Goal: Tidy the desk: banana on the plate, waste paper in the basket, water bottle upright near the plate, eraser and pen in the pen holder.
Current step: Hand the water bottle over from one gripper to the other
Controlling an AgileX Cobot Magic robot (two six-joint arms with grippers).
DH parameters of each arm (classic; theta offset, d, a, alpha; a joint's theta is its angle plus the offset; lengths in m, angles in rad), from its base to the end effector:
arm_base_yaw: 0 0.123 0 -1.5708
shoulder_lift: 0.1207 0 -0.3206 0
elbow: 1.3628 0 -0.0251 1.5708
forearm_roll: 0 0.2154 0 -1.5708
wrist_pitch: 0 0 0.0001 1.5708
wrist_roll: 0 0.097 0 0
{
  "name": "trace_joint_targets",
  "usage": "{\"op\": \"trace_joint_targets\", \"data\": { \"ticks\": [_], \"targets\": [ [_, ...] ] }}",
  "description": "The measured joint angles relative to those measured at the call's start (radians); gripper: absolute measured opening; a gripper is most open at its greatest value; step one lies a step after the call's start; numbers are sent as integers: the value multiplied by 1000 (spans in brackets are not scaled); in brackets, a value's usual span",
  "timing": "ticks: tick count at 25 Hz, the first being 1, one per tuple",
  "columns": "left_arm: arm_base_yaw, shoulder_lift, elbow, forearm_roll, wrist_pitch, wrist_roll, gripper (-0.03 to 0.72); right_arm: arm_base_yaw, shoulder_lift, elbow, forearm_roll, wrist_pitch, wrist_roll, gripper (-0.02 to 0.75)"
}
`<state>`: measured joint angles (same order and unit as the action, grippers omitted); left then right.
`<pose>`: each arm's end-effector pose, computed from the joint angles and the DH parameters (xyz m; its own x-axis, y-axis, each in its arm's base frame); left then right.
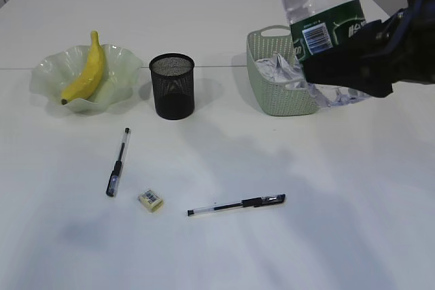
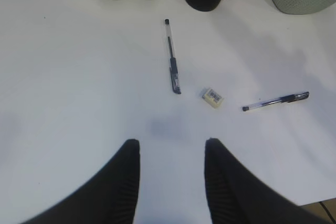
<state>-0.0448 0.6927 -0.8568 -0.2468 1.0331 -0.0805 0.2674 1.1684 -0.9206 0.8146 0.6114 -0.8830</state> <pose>0.0493 -0.0226 0.3679 -0.7193 -0.1707 -0.6734 0.0464 0.9554 -0.2917 0.1819 0.0919 0.3709 -0.4484 -0.2805 -0.8487 -0.6547 0.7495 0.0982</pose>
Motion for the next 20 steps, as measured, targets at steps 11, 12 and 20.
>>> {"op": "trace_joint_targets", "data": {
  "ticks": [11,12,20],
  "targets": [
    [0,0,0,0,0,0,288,0,0,2,245,-7,-349,393],
    [0,0,0,0,0,0,288,0,0,2,288,-2,-412,393],
    [0,0,0,0,-1,0,288,0,67,10,586,123,-744,393]
  ]
}}
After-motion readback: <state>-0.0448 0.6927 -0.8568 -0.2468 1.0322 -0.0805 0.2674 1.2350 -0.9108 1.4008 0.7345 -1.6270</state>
